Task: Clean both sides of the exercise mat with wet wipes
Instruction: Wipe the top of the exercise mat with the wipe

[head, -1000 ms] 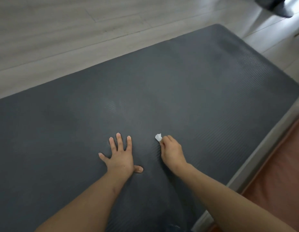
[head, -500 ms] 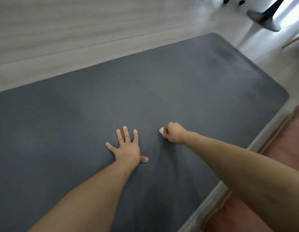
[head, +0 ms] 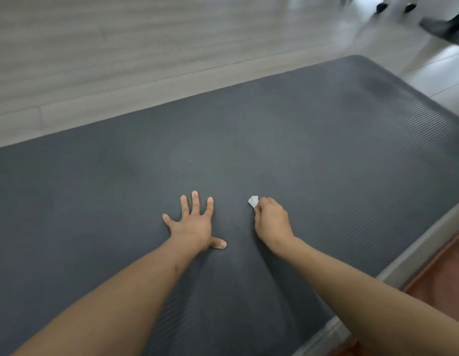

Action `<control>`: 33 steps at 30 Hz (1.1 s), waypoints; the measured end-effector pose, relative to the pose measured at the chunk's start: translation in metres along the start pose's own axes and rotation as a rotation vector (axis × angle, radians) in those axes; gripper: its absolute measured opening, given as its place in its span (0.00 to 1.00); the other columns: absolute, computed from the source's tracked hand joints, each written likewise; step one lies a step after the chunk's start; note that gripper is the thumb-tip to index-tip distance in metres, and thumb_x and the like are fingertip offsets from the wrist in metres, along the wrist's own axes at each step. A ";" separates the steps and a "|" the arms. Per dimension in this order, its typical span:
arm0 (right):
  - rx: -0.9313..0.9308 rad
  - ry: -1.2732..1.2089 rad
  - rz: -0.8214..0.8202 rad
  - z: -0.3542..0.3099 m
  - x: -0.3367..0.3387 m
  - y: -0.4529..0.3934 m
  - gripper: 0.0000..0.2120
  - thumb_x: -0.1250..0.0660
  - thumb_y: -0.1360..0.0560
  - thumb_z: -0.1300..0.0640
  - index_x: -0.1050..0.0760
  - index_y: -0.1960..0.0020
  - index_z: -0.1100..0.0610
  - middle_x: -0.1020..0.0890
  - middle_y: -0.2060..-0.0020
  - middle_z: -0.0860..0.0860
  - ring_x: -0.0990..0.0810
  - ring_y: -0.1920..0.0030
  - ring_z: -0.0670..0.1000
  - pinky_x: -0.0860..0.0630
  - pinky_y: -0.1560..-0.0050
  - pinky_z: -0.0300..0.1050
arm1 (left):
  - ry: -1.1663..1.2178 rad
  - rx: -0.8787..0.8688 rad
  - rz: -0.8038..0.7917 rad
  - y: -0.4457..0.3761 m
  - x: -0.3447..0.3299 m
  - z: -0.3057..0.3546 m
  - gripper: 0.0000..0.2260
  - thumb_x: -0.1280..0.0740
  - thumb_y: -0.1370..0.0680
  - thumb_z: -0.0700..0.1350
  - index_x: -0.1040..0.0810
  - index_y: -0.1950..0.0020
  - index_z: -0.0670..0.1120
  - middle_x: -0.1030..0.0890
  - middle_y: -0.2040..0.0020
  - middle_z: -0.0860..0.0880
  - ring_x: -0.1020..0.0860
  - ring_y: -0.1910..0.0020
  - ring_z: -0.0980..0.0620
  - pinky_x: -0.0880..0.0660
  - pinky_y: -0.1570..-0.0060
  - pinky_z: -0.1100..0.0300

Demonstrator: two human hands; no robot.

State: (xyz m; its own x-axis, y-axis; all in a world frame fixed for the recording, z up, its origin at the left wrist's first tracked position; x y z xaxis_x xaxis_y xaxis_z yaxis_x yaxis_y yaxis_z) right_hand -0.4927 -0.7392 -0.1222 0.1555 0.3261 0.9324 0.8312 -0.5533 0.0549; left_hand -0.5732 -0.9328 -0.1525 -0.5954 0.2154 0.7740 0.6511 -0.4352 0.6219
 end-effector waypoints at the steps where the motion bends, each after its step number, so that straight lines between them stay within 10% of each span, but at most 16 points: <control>1: -0.010 0.012 0.008 -0.002 0.002 0.002 0.06 0.44 0.21 0.64 0.30 0.53 0.58 0.24 0.55 0.55 0.25 0.56 0.58 0.37 0.58 0.47 | -0.008 0.001 0.016 0.001 0.002 0.001 0.59 0.27 0.30 0.71 0.67 0.17 0.58 0.73 0.19 0.48 0.70 0.19 0.40 0.51 0.29 0.21; 8: 0.514 0.030 -0.111 -0.049 -0.011 0.064 0.05 0.37 0.25 0.65 0.32 0.56 0.57 0.26 0.58 0.57 0.26 0.59 0.61 0.27 0.61 0.55 | 0.010 -0.087 0.104 0.023 -0.008 0.011 0.44 0.31 0.22 0.65 0.56 0.15 0.59 0.63 0.16 0.52 0.62 0.17 0.47 0.45 0.25 0.28; 15: -0.227 0.029 0.259 0.123 0.081 -0.035 0.04 0.39 0.24 0.67 0.27 0.52 0.63 0.22 0.51 0.63 0.22 0.51 0.66 0.28 0.52 0.55 | -0.047 -0.126 -0.025 0.020 -0.015 0.011 0.61 0.22 0.32 0.65 0.64 0.16 0.58 0.71 0.18 0.51 0.68 0.18 0.45 0.49 0.26 0.25; 22: 0.498 0.063 0.013 -0.006 0.009 0.045 0.10 0.33 0.30 0.68 0.32 0.60 0.57 0.26 0.64 0.57 0.26 0.65 0.60 0.31 0.64 0.52 | -0.064 -0.109 0.001 0.013 -0.020 0.010 0.61 0.22 0.32 0.66 0.65 0.17 0.58 0.72 0.18 0.51 0.68 0.18 0.45 0.47 0.26 0.25; 27: -0.199 0.126 0.191 0.147 0.092 -0.051 0.03 0.40 0.23 0.66 0.28 0.52 0.64 0.22 0.51 0.64 0.22 0.52 0.67 0.28 0.52 0.58 | -0.065 -0.089 -0.015 0.016 -0.018 0.012 0.60 0.22 0.31 0.65 0.66 0.17 0.59 0.73 0.19 0.52 0.69 0.18 0.45 0.49 0.26 0.25; 33: 0.227 0.013 -0.078 -0.027 -0.004 0.078 0.06 0.42 0.23 0.63 0.26 0.53 0.58 0.21 0.56 0.57 0.21 0.55 0.62 0.23 0.55 0.54 | -0.061 -0.085 -0.021 0.018 -0.018 0.011 0.59 0.23 0.29 0.64 0.67 0.17 0.58 0.74 0.19 0.52 0.70 0.19 0.45 0.50 0.25 0.26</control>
State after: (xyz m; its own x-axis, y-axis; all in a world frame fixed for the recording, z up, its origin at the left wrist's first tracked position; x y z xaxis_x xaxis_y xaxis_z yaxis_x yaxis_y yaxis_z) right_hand -0.4427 -0.8040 -0.1117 0.0806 0.3502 0.9332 0.9392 -0.3401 0.0465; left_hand -0.5455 -0.9344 -0.1539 -0.5769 0.2771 0.7684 0.5950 -0.5019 0.6277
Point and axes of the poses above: each hand's wrist, its own y-axis away from the middle knuckle, its own x-axis out of the back of the hand, z = x × y, the point moved 10 cm from there along -y, towards the middle knuckle
